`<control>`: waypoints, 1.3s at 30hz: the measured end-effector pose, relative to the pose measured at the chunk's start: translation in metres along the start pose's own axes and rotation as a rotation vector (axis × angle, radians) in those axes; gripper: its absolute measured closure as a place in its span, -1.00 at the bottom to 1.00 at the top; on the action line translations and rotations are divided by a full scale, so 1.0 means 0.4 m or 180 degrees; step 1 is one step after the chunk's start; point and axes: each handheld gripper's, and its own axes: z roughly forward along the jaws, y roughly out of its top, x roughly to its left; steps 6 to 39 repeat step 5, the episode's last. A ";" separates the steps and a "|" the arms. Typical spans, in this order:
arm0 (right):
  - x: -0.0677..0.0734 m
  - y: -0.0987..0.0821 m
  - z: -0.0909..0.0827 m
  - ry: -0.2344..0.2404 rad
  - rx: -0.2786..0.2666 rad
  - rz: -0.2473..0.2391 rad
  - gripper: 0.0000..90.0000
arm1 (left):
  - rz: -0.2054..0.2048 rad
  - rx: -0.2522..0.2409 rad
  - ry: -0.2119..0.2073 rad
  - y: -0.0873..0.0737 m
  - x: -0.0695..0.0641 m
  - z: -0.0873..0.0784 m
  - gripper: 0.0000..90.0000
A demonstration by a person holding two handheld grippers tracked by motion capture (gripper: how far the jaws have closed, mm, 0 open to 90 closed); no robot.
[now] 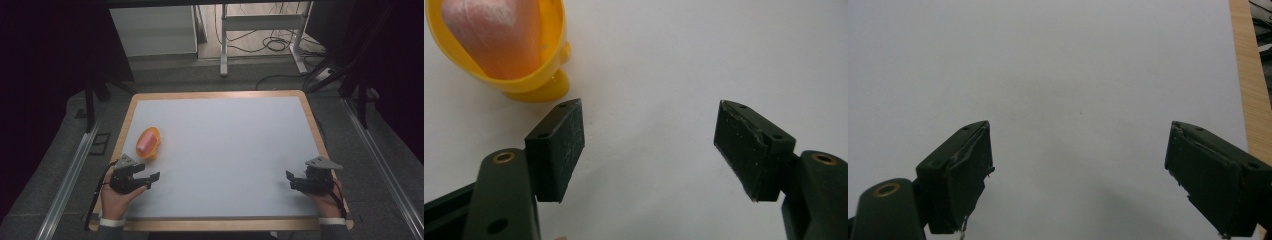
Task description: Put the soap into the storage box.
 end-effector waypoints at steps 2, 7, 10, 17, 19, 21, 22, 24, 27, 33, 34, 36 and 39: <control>0.002 0.000 0.000 -0.0001 0.0000 -0.0002 -0.74 | -0.0010 0.0000 -0.0011 0.001 0.001 -0.001 -0.36; 0.006 0.003 0.000 -0.0007 -0.0021 -0.0005 -0.74 | -0.0008 0.0007 -0.0008 0.001 0.003 -0.006 -0.37; 0.006 0.003 0.000 -0.0007 -0.0021 -0.0005 -0.74 | -0.0008 0.0007 -0.0008 0.001 0.003 -0.006 -0.37; 0.006 0.003 0.000 -0.0007 -0.0021 -0.0005 -0.74 | -0.0008 0.0007 -0.0008 0.001 0.003 -0.006 -0.37; 0.006 0.003 0.000 -0.0007 -0.0021 -0.0005 -0.74 | -0.0008 0.0007 -0.0008 0.001 0.003 -0.006 -0.37; 0.006 0.003 0.000 -0.0007 -0.0021 -0.0005 -0.74 | -0.0008 0.0007 -0.0008 0.001 0.003 -0.006 -0.37; 0.006 0.003 0.000 -0.0007 -0.0021 -0.0005 -0.74 | -0.0008 0.0007 -0.0008 0.001 0.003 -0.006 -0.37; 0.006 0.003 0.000 -0.0007 -0.0021 -0.0005 -0.74 | -0.0008 0.0007 -0.0008 0.001 0.003 -0.006 -0.37; 0.006 0.003 0.000 -0.0007 -0.0021 -0.0005 -0.74 | -0.0008 0.0007 -0.0008 0.001 0.003 -0.006 -0.37; 0.006 0.003 0.000 -0.0007 -0.0021 -0.0005 -0.74 | -0.0008 0.0007 -0.0008 0.001 0.003 -0.006 -0.37; 0.006 0.003 0.000 -0.0007 -0.0021 -0.0005 -0.74 | -0.0008 0.0007 -0.0008 0.001 0.003 -0.006 -0.37; 0.006 0.003 0.000 -0.0007 -0.0021 -0.0005 -0.74 | -0.0008 0.0007 -0.0008 0.001 0.003 -0.006 -0.37; 0.006 0.003 0.000 -0.0007 -0.0021 -0.0005 -0.74 | -0.0008 0.0007 -0.0008 0.001 0.003 -0.006 -0.37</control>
